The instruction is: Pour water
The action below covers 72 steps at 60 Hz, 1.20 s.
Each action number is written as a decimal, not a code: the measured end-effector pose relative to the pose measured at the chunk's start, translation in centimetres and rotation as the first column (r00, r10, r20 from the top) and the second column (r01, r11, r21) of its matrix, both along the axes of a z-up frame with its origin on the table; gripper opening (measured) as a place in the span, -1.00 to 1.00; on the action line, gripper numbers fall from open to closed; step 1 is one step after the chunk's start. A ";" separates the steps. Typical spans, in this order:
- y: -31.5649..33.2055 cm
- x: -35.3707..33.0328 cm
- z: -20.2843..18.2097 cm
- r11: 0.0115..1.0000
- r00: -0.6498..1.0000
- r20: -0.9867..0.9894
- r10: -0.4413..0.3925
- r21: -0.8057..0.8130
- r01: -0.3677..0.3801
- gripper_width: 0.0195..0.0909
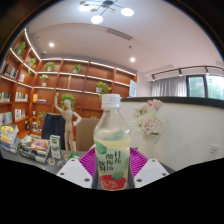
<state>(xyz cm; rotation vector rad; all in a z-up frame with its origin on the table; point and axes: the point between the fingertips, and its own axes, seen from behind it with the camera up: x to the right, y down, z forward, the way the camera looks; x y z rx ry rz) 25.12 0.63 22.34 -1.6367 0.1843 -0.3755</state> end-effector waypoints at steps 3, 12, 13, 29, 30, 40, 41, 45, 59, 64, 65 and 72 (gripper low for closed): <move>0.1 1.4 -1.5 1.000 1.000 -0.025 -0.016 -0.021 0.016 -0.38; -0.6 5.2 -5.9 0.993 0.996 -0.041 -0.082 -0.085 0.079 -0.38; -0.2 6.0 -6.5 0.993 0.995 -0.041 -0.086 -0.090 0.082 -0.38; 0.1 9.2 -12.7 0.990 0.980 -0.160 -0.118 -0.095 0.104 -0.38; 0.0 9.1 -13.2 0.990 0.979 -0.169 -0.117 -0.096 0.102 -0.26; -0.3 9.1 -12.7 0.994 0.980 -0.167 -0.106 -0.041 0.101 -0.35; -0.3 9.0 -12.7 0.994 0.981 -0.163 -0.106 -0.042 0.101 -0.35; -0.3 9.0 -12.7 0.994 0.982 -0.156 -0.108 -0.042 0.102 -0.22; -2.0 8.8 -14.9 0.981 0.984 -0.114 -0.134 -0.154 0.116 0.70; -3.7 7.6 -14.2 0.986 0.984 -0.135 -0.116 -0.139 0.097 0.71; -4.1 7.3 -14.1 0.987 0.983 -0.145 -0.109 -0.134 0.090 0.70; -7.0 4.7 -12.2 0.996 0.978 -0.204 -0.053 -0.084 0.036 0.70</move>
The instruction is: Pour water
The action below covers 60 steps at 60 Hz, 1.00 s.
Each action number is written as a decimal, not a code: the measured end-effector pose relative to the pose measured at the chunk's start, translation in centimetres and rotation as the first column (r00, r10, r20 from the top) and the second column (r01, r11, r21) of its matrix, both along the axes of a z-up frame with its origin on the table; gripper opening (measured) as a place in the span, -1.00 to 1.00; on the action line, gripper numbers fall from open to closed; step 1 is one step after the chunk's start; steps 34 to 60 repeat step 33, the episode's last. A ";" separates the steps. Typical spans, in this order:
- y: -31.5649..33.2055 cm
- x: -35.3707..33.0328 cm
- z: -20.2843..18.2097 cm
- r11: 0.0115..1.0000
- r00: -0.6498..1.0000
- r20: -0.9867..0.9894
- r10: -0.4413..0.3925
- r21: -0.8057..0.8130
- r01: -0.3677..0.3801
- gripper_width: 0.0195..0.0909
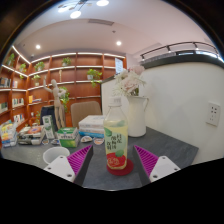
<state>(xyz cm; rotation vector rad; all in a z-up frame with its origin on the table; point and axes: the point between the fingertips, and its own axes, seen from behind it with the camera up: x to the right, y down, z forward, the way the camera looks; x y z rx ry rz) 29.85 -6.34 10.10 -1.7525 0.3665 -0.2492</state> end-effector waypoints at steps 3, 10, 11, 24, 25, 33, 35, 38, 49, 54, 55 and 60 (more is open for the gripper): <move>-1.4 -1.1 1.0 0.999 1.000 -0.008 0.018 0.027 -0.018 0.70; -4.1 -3.4 2.7 0.997 0.998 -0.002 0.068 0.043 -0.068 0.68; -4.5 -3.8 2.9 0.996 0.997 0.003 0.073 0.043 -0.073 0.67; -7.0 -7.5 4.4 0.990 0.990 0.050 0.133 0.033 -0.135 0.69; -7.1 -7.8 4.6 0.990 0.990 0.052 0.134 0.038 -0.136 0.69; -7.9 -9.4 5.3 0.986 0.985 0.075 0.154 0.049 -0.158 0.70; -7.9 -9.4 5.3 0.986 0.985 0.075 0.154 0.049 -0.158 0.70; -7.9 -9.4 5.3 0.986 0.985 0.075 0.154 0.049 -0.158 0.70; -7.9 -9.4 5.3 0.986 0.985 0.075 0.154 0.049 -0.158 0.70; -7.9 -9.4 5.3 0.986 0.985 0.075 0.154 0.049 -0.158 0.70; -7.9 -9.4 5.3 0.986 0.985 0.075 0.154 0.049 -0.158 0.70; -7.9 -9.4 5.3 0.986 0.985 0.075 0.154 0.049 -0.158 0.70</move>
